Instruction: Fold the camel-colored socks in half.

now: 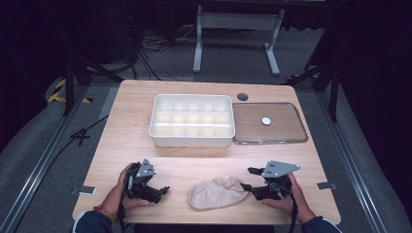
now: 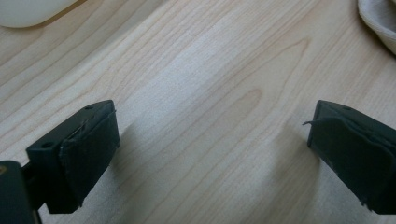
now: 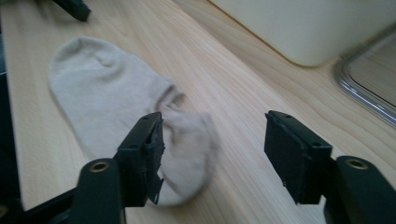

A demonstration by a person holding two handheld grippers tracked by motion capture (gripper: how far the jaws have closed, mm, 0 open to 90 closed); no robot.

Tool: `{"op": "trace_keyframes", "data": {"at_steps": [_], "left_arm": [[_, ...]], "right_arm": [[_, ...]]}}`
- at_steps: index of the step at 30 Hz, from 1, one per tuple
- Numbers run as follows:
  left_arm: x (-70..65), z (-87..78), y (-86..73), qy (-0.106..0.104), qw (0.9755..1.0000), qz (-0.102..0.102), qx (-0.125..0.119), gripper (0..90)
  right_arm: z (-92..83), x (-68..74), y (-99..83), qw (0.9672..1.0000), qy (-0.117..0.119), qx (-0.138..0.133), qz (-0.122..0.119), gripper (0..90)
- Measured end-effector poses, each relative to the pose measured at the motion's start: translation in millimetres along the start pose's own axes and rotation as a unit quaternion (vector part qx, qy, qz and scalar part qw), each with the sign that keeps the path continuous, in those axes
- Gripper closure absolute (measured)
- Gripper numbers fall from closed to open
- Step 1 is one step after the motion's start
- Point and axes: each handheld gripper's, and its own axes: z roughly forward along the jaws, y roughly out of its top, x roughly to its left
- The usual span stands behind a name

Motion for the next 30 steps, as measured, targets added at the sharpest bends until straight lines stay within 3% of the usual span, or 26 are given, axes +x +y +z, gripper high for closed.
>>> {"op": "trace_keyframes", "data": {"at_steps": [4, 6, 8, 10, 13, 14, 17, 18, 21, 22, 25, 27, 30], "left_arm": [[-3.4, -3.6, -3.4, 0.000, 1.0000, -0.002, -0.005, 6.2], [-4.3, -6.6, -5.2, -0.001, 0.9999, 0.009, -0.008, 10.6], [-7.2, -8.2, -6.9, -0.002, 0.9999, 0.007, -0.014, 15.2], [-7.1, -8.8, -7.2, 0.002, 0.9998, 0.014, -0.014, 15.6], [-8.9, -9.6, -7.6, 0.005, 0.9999, -0.004, -0.010, 16.0], [-9.7, -10.2, -7.8, 0.005, 0.9999, -0.007, -0.009, 17.3], [-10.2, -11.8, -7.1, 0.009, 0.9999, -0.007, -0.006, 19.9], [-11.2, -11.7, -7.2, 0.009, 0.9998, -0.015, -0.008, 21.2], [-11.0, -12.0, -6.1, 0.012, 0.9998, -0.014, -0.007, 24.3], [-11.2, -12.0, -4.4, 0.001, 0.9998, -0.021, -0.007, 26.3], [-13.4, -10.6, -1.7, -0.002, 0.9995, -0.031, -0.009, 32.4], [-18.6, -9.2, 4.6, -0.019, 0.9989, -0.040, -0.016, 34.0], [-27.5, -6.7, 12.7, -0.031, 0.9985, -0.040, -0.020, 33.4]], "right_arm": [[12.0, 12.6, 7.3, 0.9996, 0.023, -0.001, -0.013, 53.6], [18.5, 18.8, 10.3, 0.9992, 0.034, 0.001, -0.019, 58.8], [28.0, 27.6, 14.9, 0.9984, 0.045, 0.008, -0.033, 64.3], [32.3, 31.5, 17.0, 0.9978, 0.052, 0.010, -0.040, 67.9], [44.8, 46.5, 23.5, 0.9955, 0.079, 0.009, -0.052, 78.2], [53.2, 55.6, 26.5, 0.9928, 0.092, 0.019, -0.074, 81.0], [65.1, 61.8, 27.7, 0.9911, 0.101, 0.031, -0.081, 83.0], [68.9, 62.8, 27.1, 0.9909, 0.103, 0.038, -0.079, 83.1], [75.6, 64.9, 25.4, 0.9902, 0.104, 0.049, -0.080, 83.5], [80.9, 66.7, 23.9, 0.9903, 0.101, 0.054, -0.079, 83.7], [83.1, 67.2, 24.2, 0.9908, 0.103, 0.049, -0.073, 84.0], [86.3, 68.7, 24.8, 0.9920, 0.095, 0.045, -0.070, 84.5], [90.6, 73.1, 28.0, 0.9929, 0.083, 0.046, -0.072, 85.0]]}}
